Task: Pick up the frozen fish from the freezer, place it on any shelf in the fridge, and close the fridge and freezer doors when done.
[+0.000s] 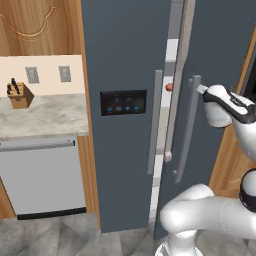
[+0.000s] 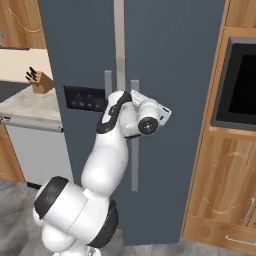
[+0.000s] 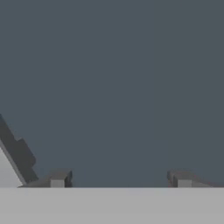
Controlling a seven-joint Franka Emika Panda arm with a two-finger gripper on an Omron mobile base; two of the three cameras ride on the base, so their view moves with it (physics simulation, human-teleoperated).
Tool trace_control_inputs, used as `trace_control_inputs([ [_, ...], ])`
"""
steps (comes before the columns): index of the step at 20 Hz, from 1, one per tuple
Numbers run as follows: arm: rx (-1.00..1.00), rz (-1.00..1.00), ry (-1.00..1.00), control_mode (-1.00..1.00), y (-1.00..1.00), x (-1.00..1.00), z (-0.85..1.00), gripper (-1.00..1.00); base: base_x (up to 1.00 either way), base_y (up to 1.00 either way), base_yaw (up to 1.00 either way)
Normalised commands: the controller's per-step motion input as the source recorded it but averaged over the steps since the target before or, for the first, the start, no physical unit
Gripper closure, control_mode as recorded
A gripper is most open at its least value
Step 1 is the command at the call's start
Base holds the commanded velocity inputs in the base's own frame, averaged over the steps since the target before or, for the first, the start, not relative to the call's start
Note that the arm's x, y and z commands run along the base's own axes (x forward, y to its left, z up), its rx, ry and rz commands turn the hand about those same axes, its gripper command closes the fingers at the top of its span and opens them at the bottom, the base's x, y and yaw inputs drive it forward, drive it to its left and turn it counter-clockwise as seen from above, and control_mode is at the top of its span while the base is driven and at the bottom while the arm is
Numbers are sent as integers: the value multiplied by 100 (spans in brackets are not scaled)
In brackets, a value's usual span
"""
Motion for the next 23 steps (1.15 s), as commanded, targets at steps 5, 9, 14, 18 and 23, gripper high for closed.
trace_control_inputs([
  [5, -3, -25, 1, -100, 55, 100, 2, -100, 0, 0, 0],
  [9, -3, -17, 15, -100, 34, 100, 0, -100, 0, 0, 0],
  [14, 0, 0, 3, -100, 0, 0, 3, -100, 0, 0, 0],
  [18, 0, 0, 0, -100, 0, 0, 0, -100, 0, 0, 0],
  [23, 0, 0, 0, -100, 0, 0, 0, -100, 0, 0, 0],
])
